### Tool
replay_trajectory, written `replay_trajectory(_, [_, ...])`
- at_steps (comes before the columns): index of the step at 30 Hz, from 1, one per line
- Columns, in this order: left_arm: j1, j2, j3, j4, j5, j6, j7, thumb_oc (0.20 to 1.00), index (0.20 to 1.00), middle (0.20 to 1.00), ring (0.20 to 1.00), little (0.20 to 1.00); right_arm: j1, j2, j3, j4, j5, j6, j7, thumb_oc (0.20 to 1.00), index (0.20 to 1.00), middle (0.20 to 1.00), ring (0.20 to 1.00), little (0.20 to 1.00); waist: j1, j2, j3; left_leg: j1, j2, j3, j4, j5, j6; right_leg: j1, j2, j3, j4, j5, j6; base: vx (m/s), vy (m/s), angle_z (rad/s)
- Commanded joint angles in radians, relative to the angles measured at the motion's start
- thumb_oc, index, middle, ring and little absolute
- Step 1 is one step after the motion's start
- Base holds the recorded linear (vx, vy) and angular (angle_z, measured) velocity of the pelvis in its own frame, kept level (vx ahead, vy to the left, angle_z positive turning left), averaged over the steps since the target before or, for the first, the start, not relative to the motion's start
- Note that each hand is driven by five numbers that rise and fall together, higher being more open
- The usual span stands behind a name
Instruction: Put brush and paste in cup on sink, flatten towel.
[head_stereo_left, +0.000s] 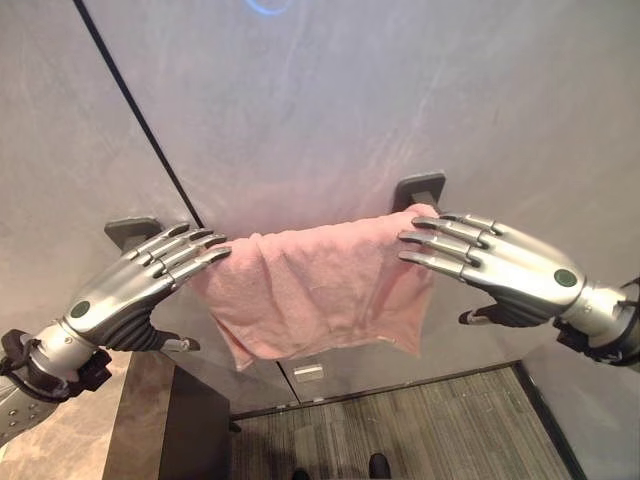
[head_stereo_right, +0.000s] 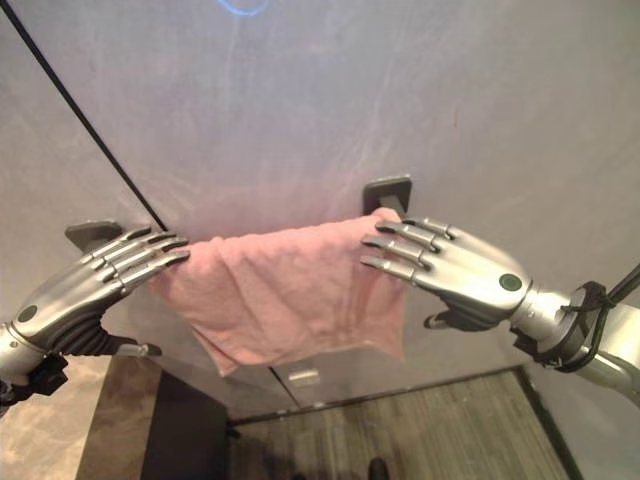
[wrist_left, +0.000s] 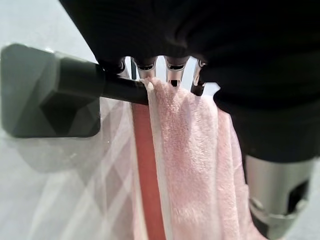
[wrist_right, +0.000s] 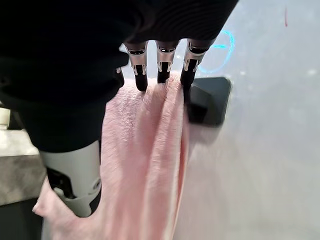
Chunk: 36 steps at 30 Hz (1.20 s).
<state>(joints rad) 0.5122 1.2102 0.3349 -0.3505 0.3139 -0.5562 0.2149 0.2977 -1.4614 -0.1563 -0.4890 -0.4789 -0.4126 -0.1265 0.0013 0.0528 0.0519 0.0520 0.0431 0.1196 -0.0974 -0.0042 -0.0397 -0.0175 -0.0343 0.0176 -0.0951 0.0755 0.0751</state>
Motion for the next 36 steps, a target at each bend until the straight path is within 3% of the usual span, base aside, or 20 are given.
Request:
replay_trajectory(1, [0.14,-0.018,-0.072,0.273,0.033,0.1,-0.107,1.0,1.0,1.0,1.0,1.0,0.046,0.087,0.087,0.095,-0.029,0.035,0.052,1.0,1.0,1.0,1.0,1.0,0.013,-0.072,0.01,0.003,-0.002,0.007,0.01,0.024,-0.025,0.056,-0.084,-0.04,0.014,-0.001,0.092,0.05,0.0,0.02])
replay_trajectory(8, [0.086,-0.127,-0.091,0.363,-0.03,0.129,-0.096,1.0,1.0,1.0,1.0,1.0,-0.044,0.154,0.18,0.113,-0.026,0.045,0.063,1.0,1.0,1.0,1.0,1.0,0.03,-0.076,0.002,0.009,-0.003,0.005,0.01,0.022,-0.024,0.065,-0.084,-0.046,0.012,-0.005,0.09,0.0,0.0,-0.01])
replay_trajectory(16, [0.038,-0.187,-0.11,0.386,-0.058,0.146,-0.087,1.0,1.0,1.0,1.0,1.0,-0.161,0.208,0.277,0.112,-0.017,0.056,0.065,1.0,1.0,1.0,1.0,1.0,0.036,-0.082,0.002,0.001,0.0,0.003,0.01,0.034,-0.026,0.062,-0.082,-0.05,0.012,0.003,0.084,0.0,-0.002,0.01])
replay_trajectory(24, [0.018,-0.198,-0.106,0.377,-0.027,0.151,-0.08,1.0,1.0,1.0,1.0,1.0,-0.187,0.231,0.299,0.119,0.001,0.062,0.085,1.0,1.0,1.0,1.0,1.0,0.04,-0.089,0.002,-0.014,0.004,-0.005,0.01,0.04,-0.032,0.054,-0.08,-0.059,0.01,0.006,0.083,0.0,-0.004,0.02])
replay_trajectory(27, [-0.003,-0.238,-0.107,0.399,-0.028,0.159,-0.056,1.0,1.0,1.0,1.0,1.0,-0.175,0.252,0.288,0.132,-0.006,0.066,0.071,1.0,1.0,1.0,1.0,1.0,0.04,-0.093,-0.001,-0.012,0.006,-0.007,0.01,0.031,-0.034,0.057,-0.078,-0.059,0.009,-0.002,0.083,0.01,-0.004,0.0])
replay_trajectory(28, [-0.029,-0.315,-0.089,0.425,-0.046,0.166,-0.001,1.0,1.0,1.0,1.0,1.0,-0.141,0.299,0.257,0.15,-0.019,0.073,0.049,1.0,1.0,1.0,1.0,1.0,0.036,-0.098,-0.004,-0.014,0.007,-0.008,0.01,0.033,-0.034,0.054,-0.077,-0.058,0.008,-0.002,0.082,0.0,0.0,0.0])
replay_trajectory(31, [-0.059,-0.386,-0.086,0.463,-0.073,0.177,0.05,1.0,1.0,1.0,1.0,1.0,-0.099,0.346,0.222,0.169,-0.03,0.08,0.027,1.0,1.0,1.0,1.0,1.0,0.038,-0.099,-0.005,-0.017,0.009,-0.01,0.01,0.036,-0.034,0.051,-0.076,-0.059,0.008,-0.001,0.081,0.0,-0.009,0.01])
replay_trajectory(32, [-0.057,-0.568,-0.029,0.493,-0.167,0.19,0.142,1.0,1.0,1.0,1.0,1.0,0.007,0.515,0.13,0.23,-0.047,0.112,-0.043,1.0,1.0,1.0,1.0,1.0,0.031,-0.101,-0.006,-0.025,0.01,-0.012,0.01,0.039,-0.032,0.044,-0.077,-0.061,0.008,0.0,0.08,0.0,0.0,0.0])
replay_trajectory(36, [-0.022,-0.642,0.0,0.432,-0.196,0.188,0.169,1.0,1.0,1.0,1.0,1.0,0.072,0.606,0.073,0.258,-0.038,0.121,-0.08,1.0,1.0,1.0,1.0,1.0,0.03,-0.103,-0.011,-0.033,0.011,-0.011,0.01,0.039,-0.031,0.038,-0.076,-0.064,0.008,0.0,0.078,0.0,-0.012,-0.01])
